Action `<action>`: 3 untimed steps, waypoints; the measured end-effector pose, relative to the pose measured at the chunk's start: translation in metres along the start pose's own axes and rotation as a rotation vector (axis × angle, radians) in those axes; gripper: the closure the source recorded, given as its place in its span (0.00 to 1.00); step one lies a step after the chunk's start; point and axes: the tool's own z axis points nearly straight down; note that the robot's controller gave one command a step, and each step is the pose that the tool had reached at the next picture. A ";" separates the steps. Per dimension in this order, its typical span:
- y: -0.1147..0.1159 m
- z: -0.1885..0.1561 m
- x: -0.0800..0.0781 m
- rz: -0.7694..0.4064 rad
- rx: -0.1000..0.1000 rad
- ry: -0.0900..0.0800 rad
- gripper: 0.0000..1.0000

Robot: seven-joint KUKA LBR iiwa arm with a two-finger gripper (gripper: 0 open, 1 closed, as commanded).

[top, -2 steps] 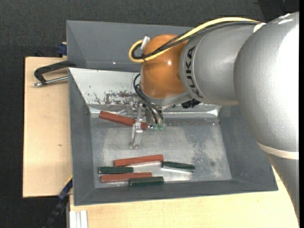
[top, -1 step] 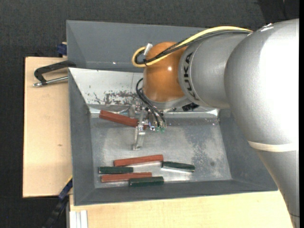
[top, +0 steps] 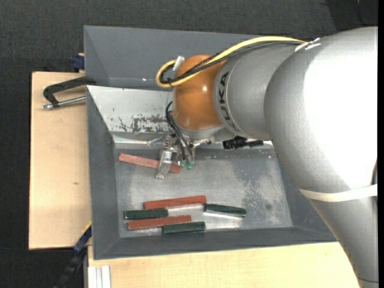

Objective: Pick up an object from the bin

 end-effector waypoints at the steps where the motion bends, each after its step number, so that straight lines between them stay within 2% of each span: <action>1: 0.000 0.000 0.000 0.000 0.000 0.000 1.00; 2: -0.012 -0.055 0.009 0.060 0.000 -0.001 1.00; 3: -0.012 -0.054 0.009 0.060 0.000 -0.001 1.00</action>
Offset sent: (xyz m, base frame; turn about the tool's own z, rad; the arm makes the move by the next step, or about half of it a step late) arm -0.0126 -0.0112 0.0535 0.0615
